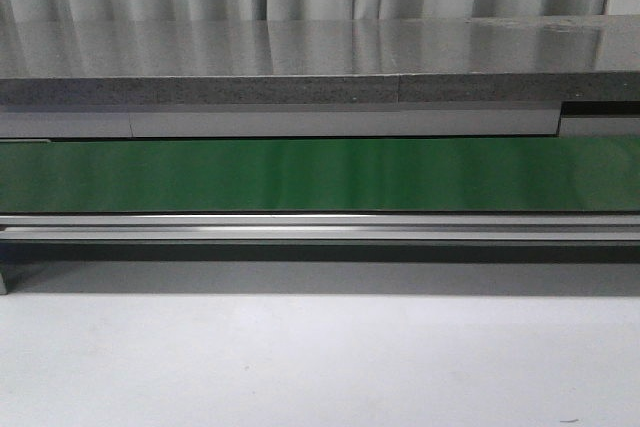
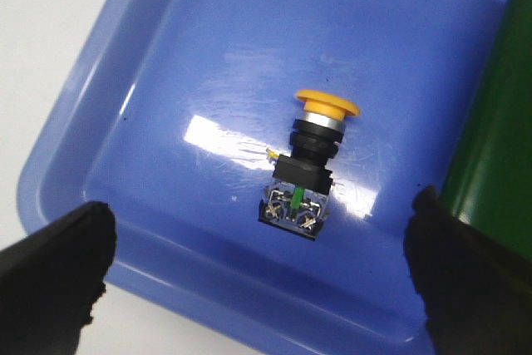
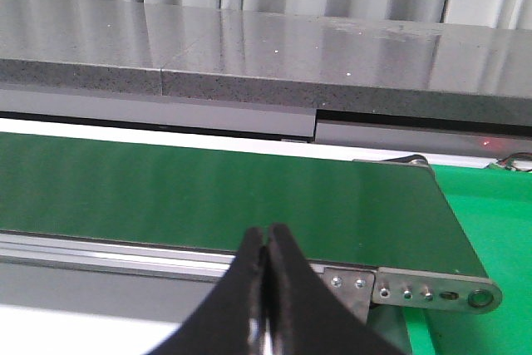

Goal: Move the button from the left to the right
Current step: 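Close the left gripper around the button's black body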

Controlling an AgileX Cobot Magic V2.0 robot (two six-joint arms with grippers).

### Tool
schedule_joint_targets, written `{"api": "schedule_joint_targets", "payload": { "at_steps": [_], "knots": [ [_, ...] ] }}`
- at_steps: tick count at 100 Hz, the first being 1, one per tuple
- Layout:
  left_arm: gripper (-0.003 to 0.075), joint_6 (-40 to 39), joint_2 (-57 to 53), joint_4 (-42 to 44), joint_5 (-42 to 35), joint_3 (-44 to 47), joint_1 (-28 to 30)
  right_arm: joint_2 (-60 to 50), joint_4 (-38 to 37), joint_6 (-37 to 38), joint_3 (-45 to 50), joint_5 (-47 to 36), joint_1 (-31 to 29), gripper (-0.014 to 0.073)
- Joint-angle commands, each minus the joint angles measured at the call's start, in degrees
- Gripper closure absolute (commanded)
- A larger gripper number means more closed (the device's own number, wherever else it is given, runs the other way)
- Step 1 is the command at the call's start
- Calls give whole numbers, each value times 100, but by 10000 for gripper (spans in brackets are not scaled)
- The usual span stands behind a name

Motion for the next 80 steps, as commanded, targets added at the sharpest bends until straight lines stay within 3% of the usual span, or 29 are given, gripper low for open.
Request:
{"api": "schedule_joint_targets", "payload": {
  "at_steps": [1,80],
  "knots": [
    [57,14,211,-28,-409,-208,12,-94,-64,1,0,-437,10,662],
    [57,14,1665,-149,-936,-248,12,-94,-64,1,0,-437,10,662]
  ]
}}
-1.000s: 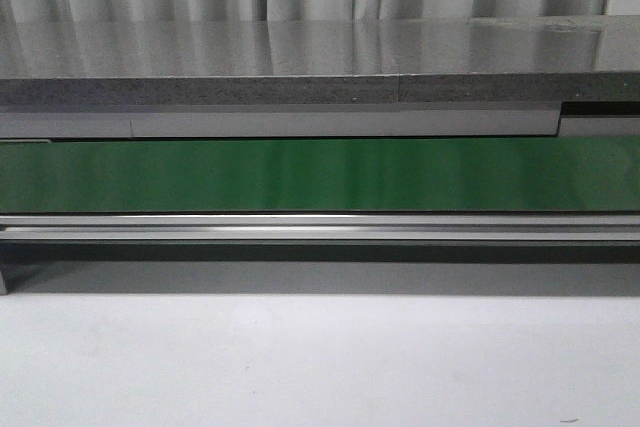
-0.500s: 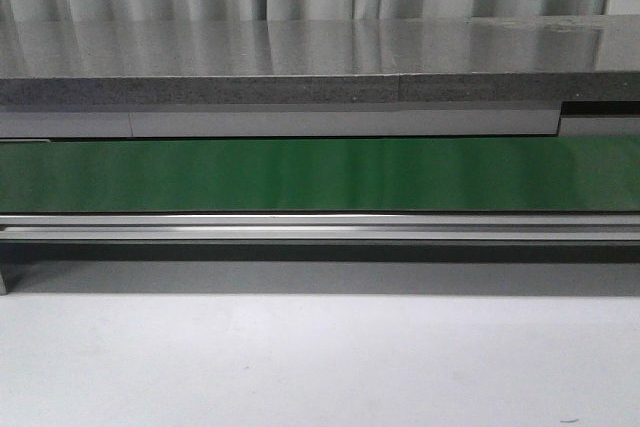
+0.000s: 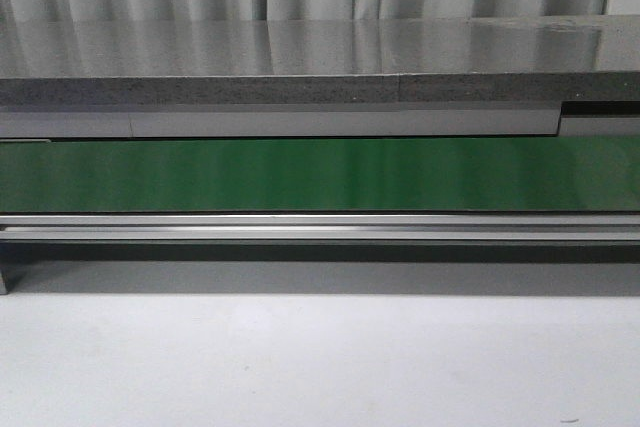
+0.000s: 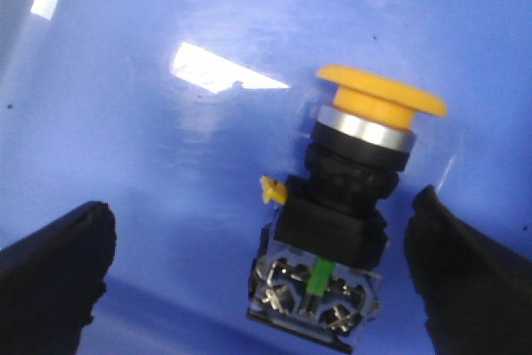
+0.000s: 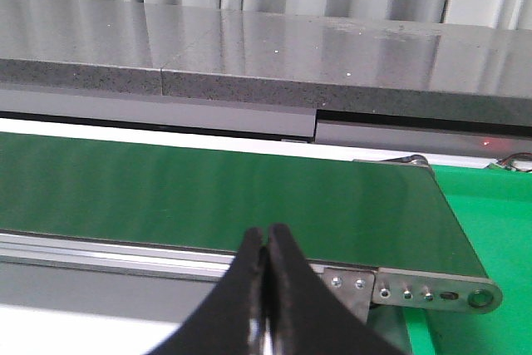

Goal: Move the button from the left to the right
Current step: 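Close the left gripper around the button's black body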

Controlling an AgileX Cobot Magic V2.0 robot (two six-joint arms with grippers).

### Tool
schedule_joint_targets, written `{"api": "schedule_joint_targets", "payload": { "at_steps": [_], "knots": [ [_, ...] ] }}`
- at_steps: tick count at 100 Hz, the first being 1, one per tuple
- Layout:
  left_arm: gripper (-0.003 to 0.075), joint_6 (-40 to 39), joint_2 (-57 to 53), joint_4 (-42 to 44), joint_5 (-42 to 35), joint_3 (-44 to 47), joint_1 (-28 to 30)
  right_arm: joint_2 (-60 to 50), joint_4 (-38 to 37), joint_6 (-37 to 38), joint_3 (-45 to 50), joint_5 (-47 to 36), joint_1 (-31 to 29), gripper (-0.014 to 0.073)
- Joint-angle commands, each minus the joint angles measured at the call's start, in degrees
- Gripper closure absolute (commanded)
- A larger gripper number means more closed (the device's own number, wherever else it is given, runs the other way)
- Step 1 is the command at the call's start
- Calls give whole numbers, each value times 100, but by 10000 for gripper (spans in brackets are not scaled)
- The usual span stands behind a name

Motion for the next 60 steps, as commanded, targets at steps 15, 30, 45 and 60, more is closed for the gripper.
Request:
{"api": "schedule_joint_targets", "payload": {
  "at_steps": [15,30,45,60],
  "knots": [
    [147,7,-114,-82,-203,-162,12,-94,-64,1,0,-437,10,662],
    [440,7,-124,-96,-228,-162,12,-94,-64,1,0,-437,10,662],
    [716,7,-204,-96,-228,-162,12,-94,-64,1,0,-437,10,662],
    [715,7,-583,-235,-228,-194,12,-94,-64,1,0,-437,10,662]
  ]
}}
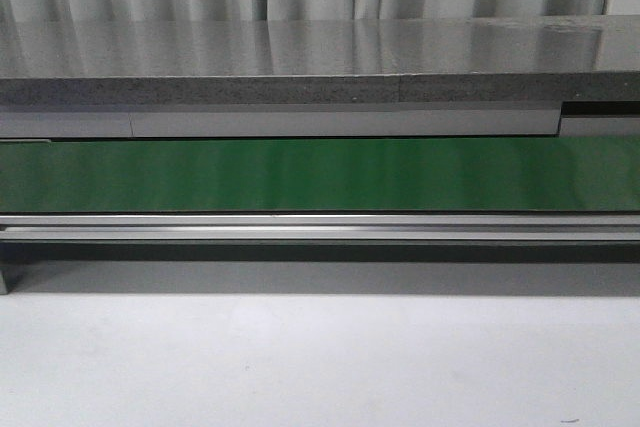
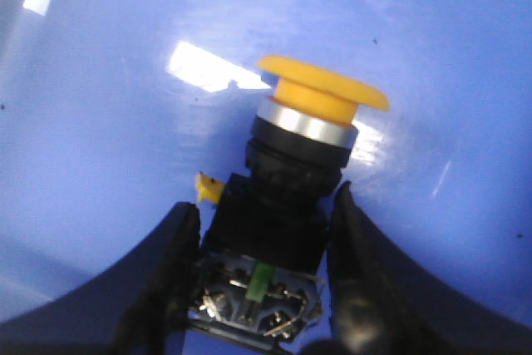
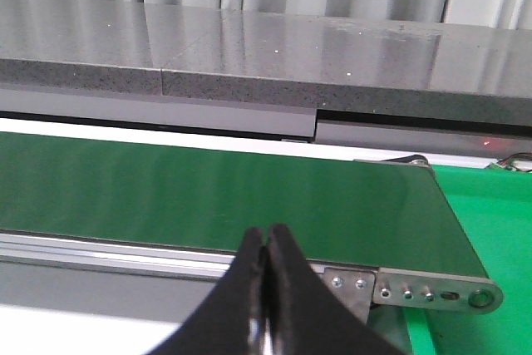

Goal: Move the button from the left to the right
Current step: 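Close the left gripper around the button's black body, then lift the button and set it on the conveyor belt, open left gripper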

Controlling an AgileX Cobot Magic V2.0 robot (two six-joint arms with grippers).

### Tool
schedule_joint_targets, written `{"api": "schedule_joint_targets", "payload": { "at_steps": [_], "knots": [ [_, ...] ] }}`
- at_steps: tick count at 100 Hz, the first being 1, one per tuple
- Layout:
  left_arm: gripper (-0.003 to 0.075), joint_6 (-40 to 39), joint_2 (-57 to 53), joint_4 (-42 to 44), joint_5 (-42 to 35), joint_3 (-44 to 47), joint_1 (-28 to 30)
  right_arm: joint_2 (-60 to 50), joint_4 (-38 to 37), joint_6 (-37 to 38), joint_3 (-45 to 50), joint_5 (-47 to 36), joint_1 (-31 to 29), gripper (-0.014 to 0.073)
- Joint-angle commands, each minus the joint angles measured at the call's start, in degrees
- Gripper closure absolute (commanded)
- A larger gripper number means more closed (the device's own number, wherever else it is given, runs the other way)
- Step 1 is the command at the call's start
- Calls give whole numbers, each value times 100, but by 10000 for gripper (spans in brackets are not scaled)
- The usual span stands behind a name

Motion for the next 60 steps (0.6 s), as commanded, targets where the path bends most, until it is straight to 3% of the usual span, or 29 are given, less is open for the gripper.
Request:
{"api": "schedule_joint_targets", "payload": {
  "at_steps": [1,27,60],
  "knots": [
    [715,7,-588,-126,-171,-198,12,-94,-64,1,0,-437,10,662],
    [715,61,-1416,-268,351,-591,-255,-94,-64,1,0,-437,10,662],
    [715,196,-1468,-309,407,-674,-1555,-94,-64,1,0,-437,10,662]
  ]
}}
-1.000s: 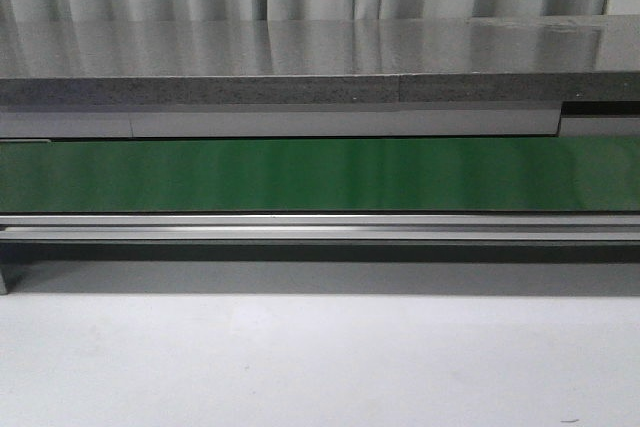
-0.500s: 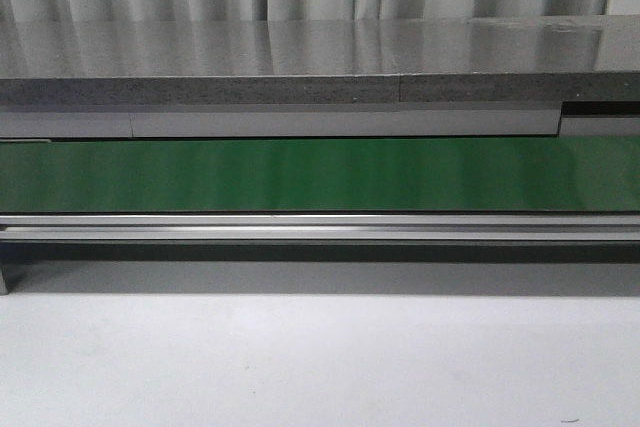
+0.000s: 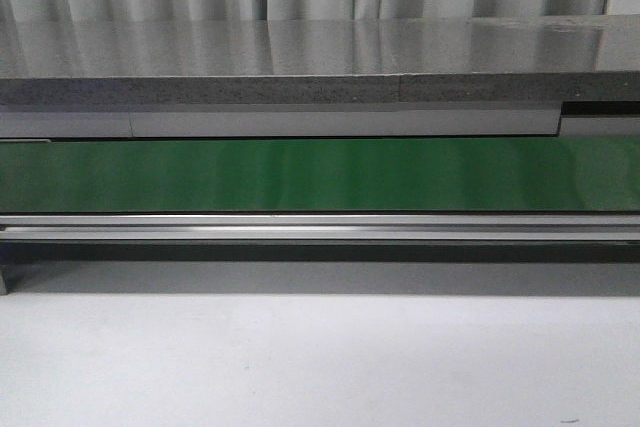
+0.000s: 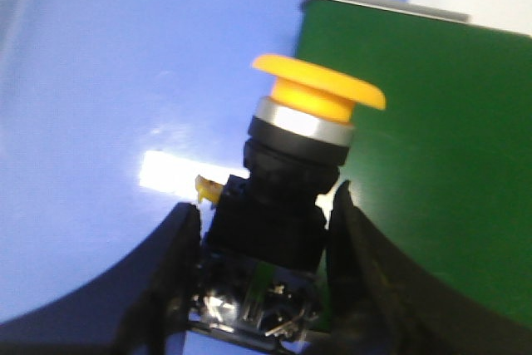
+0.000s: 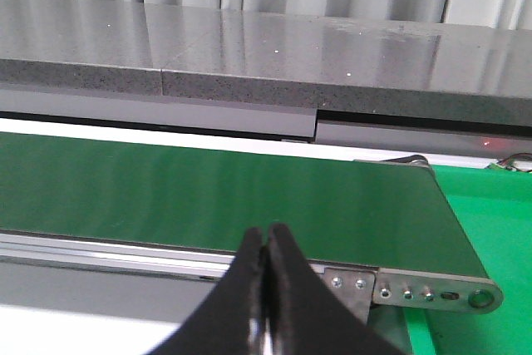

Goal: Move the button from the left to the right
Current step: 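Lift the button and set it on the conveyor belt, open left gripper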

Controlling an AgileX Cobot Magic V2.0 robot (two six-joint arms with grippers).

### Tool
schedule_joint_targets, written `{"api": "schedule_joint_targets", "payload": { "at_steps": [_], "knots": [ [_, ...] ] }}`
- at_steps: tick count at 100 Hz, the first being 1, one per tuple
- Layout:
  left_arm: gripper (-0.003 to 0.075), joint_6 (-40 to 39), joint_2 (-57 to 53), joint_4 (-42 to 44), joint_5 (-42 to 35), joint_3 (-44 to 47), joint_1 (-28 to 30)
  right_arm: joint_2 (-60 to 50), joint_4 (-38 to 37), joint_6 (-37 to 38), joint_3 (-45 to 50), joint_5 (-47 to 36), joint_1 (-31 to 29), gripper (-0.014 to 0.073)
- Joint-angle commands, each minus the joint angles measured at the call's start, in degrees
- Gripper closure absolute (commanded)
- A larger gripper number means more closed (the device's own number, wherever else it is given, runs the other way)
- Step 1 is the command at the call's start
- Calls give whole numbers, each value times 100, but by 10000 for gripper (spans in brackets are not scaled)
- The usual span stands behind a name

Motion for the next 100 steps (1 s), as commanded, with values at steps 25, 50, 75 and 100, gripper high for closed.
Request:
{"api": "schedule_joint_targets", "payload": {
  "at_steps": [25,50,75,100],
  "knots": [
    [666,5,161,-104,-262,-177,-571,-94,-64,1,0,-437,10,662],
    [234,5,268,-118,-251,-177,-577,-94,-64,1,0,-437,10,662],
    [76,5,78,-215,-231,-177,-577,-94,-64,1,0,-437,10,662],
    [76,15,-879,-225,-231,-155,-577,-94,-64,1,0,-437,10,662]
  ]
}}
